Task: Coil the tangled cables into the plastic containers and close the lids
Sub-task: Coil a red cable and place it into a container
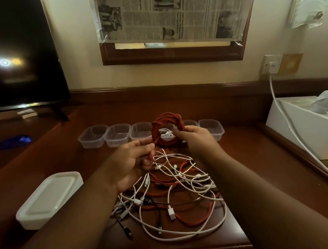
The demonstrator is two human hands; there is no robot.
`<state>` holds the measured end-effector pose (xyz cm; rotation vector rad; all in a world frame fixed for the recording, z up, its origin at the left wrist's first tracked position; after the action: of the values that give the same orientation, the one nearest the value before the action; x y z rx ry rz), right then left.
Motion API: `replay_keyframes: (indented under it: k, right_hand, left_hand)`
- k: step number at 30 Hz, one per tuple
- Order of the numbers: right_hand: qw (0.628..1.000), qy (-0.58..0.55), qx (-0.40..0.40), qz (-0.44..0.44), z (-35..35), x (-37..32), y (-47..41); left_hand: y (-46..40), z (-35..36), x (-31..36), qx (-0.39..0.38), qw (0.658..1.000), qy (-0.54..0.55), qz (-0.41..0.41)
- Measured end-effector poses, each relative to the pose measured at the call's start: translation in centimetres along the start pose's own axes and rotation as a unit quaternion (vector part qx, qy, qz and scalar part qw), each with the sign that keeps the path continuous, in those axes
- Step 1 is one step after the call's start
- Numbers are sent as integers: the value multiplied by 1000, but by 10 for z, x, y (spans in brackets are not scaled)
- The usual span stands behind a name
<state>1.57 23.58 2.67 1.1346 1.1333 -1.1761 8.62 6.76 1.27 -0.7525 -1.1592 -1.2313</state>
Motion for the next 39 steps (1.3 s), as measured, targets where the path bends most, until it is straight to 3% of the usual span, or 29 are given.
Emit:
replay_keyframes:
  k: [3, 5, 10, 15, 18, 23, 29, 33, 39]
  right_hand:
    - [1000, -26, 0, 17, 0, -3, 2]
    - [999, -40, -1, 26, 2, -3, 5]
    - [980, -174, -29, 90, 11, 1, 19]
    - [955, -259, -38, 138, 20, 10, 28]
    - [966, -217, -37, 139, 21, 11, 29]
    - [992, -89, -31, 88, 25, 3, 33]
    - [963, -183, -85, 176, 25, 3, 38]
    - [971, -175, -64, 148, 27, 6, 38]
    - [989, -81, -13, 121, 41, 17, 36]
  left_hand:
    - [-1, -5, -4, -64, 997, 42, -33]
    - [-2, -6, -9, -64, 997, 26, -32]
    - [-4, -1, -22, 30, 997, -59, 41]
    - [-1, 6, -21, 133, 970, -73, 192]
    - [1, 7, -17, 141, 962, -89, 216]
    - [-2, 3, -12, 118, 983, 3, 144]
    - [-2, -2, -3, 22, 989, 35, 141]
    - [-3, -1, -1, 61, 982, -24, 175]
    - [0, 14, -10, 146, 977, 29, 153]
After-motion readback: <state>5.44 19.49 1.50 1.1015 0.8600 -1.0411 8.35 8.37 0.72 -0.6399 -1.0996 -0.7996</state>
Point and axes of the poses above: each hand's wrist, its own y-axis away from the middle knuckle, its own z-axis out of the palm, x = y × z, the point moved 1 cm from there along -y, towards the middle knuckle, and after that the axes turned 14 degrees about x, right-handed, at the moved point
